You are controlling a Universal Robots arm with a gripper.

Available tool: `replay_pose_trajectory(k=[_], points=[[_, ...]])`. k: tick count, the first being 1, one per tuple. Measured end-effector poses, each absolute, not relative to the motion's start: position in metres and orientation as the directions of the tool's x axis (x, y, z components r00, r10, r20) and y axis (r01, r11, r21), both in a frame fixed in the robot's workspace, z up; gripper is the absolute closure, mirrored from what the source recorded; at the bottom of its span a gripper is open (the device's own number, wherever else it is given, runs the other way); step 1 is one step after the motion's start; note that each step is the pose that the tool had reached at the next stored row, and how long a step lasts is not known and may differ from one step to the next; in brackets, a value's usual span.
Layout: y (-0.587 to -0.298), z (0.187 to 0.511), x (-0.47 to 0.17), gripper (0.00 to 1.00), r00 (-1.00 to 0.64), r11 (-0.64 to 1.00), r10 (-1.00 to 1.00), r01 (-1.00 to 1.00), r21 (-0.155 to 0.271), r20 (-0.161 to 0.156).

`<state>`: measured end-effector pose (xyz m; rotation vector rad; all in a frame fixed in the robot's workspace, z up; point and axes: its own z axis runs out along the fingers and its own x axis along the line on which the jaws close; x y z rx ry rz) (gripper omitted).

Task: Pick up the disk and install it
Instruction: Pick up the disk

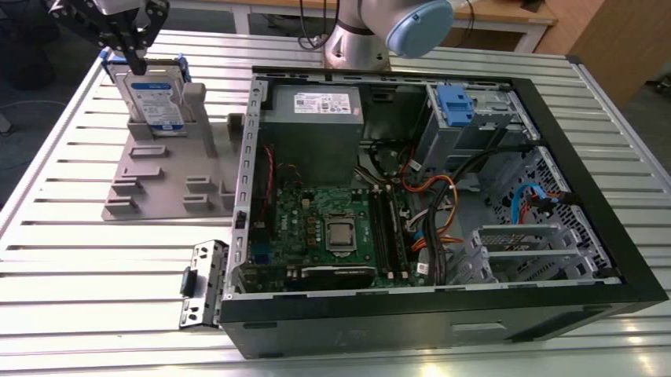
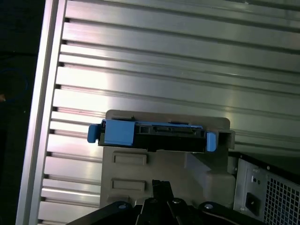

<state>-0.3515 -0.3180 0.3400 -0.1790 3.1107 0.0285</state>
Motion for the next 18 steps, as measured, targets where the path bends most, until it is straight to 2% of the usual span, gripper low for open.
replay_pose_trajectory(k=[18], points=[[-0.3180,0.3400,-0.3515,0.90,-0.973,0.973,-0.228,-0.229,0.017,-0.027]])
